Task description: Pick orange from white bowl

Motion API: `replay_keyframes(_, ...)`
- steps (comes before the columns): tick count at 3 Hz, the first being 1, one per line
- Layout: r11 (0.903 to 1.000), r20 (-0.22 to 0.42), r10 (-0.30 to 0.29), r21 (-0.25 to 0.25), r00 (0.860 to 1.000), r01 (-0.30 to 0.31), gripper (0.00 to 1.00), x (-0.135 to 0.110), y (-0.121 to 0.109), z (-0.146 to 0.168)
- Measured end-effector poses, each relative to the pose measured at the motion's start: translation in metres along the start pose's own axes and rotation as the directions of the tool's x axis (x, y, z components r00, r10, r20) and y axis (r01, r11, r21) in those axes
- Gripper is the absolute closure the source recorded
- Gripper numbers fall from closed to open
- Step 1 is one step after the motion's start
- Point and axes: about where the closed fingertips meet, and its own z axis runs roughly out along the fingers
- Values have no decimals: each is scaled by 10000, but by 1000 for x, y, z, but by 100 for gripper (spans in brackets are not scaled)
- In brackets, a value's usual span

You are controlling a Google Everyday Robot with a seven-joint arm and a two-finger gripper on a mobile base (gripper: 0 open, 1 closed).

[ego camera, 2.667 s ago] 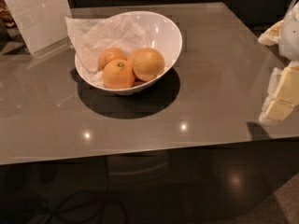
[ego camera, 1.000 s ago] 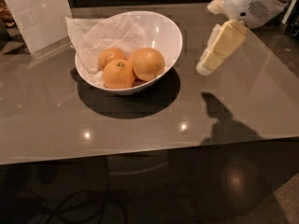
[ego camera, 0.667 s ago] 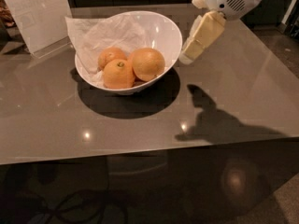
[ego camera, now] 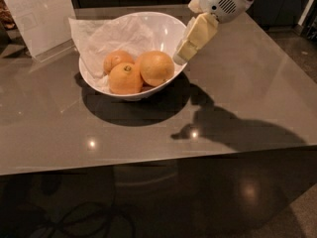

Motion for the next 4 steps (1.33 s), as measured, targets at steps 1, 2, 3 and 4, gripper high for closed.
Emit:
replay_keyframes(1, 9999, 231, 130, -28, 9996, -130, 0, 0, 5, 5)
replay_keyframes(2, 9973, 958, 608, -459, 9935, -566, 0, -3, 15, 35)
replay_keyframes(3, 9900, 1412, 1040, -1099, 9845, -888, 0, -9, 28, 69)
replay_keyframes(4, 9842, 1560, 1367, -1333, 9782, -1162, 0, -11, 35, 89)
